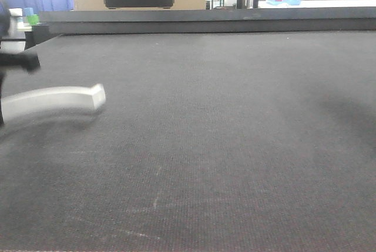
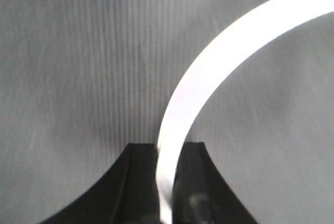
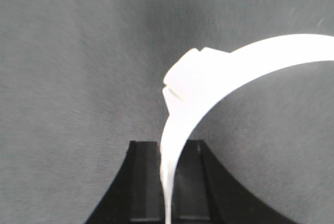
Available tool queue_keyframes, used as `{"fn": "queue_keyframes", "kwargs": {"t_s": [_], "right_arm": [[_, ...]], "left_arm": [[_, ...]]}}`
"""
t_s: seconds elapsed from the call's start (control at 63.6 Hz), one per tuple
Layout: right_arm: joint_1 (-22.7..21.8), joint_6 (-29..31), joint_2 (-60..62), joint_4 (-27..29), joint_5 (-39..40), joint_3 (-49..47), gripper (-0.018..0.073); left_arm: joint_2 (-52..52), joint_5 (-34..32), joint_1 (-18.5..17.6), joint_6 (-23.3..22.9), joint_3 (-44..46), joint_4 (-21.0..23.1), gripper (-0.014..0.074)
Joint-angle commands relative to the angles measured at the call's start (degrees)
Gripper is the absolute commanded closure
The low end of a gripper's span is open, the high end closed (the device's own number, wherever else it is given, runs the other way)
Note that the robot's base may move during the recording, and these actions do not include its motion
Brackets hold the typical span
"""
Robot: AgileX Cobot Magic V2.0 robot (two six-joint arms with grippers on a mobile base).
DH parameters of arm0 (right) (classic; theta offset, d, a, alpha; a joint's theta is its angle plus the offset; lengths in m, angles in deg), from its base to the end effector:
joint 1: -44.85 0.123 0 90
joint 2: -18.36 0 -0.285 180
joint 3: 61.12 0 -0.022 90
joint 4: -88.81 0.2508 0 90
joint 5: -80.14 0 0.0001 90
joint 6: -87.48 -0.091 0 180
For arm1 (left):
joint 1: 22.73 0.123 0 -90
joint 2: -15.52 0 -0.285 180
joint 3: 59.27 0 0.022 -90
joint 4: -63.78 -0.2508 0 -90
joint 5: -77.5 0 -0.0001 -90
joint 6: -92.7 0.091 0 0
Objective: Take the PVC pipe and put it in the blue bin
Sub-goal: 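Lift the held white arc off the table with both grippers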
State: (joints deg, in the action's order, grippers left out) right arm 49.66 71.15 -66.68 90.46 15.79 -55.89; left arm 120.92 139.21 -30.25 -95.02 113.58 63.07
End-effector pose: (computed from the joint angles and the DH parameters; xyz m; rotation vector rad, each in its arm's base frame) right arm 0.2640 0.0246 0.3455 0.2806 2.6928 0.1501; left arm 0.3221 -0.0415 0.2314 0.0028 3.0408 -0.0033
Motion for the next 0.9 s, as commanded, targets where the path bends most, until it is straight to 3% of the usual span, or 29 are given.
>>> {"fn": "queue_keyframes", "kwargs": {"t_s": [0.0, 0.189, 0.441, 0.677, 0.881], "right_arm": [[-0.15, 0.94, 4.38, -1.66, 1.80, -0.55, 0.0727], [-0.15, 3.24, 10.21, -2.13, 8.54, 0.96, 0.0727], [-0.15, 6.95, 20.62, -2.13, 24.23, 14.02, 0.0727], [-0.15, 8.74, 33.10, -2.13, 34.32, 29.38, 0.0727], [-0.15, 8.74, 44.15, -2.13, 37.15, 37.90, 0.0727]], "left_arm": [[-5.98, 0.46, -0.15, -0.40, 0.29, 1.64, 0.0708], [-17.34, -4.42, -0.81, -0.40, -0.65, 3.01, 0.0708], [-33.61, -27.15, -3.17, -0.17, -12.42, 3.22, 0.0708], [-47.50, -44.17, -3.55, -0.17, -27.37, 3.56, 0.0708], [-56.92, -44.02, -3.55, -0.28, -34.73, 4.23, 0.0708]]}}
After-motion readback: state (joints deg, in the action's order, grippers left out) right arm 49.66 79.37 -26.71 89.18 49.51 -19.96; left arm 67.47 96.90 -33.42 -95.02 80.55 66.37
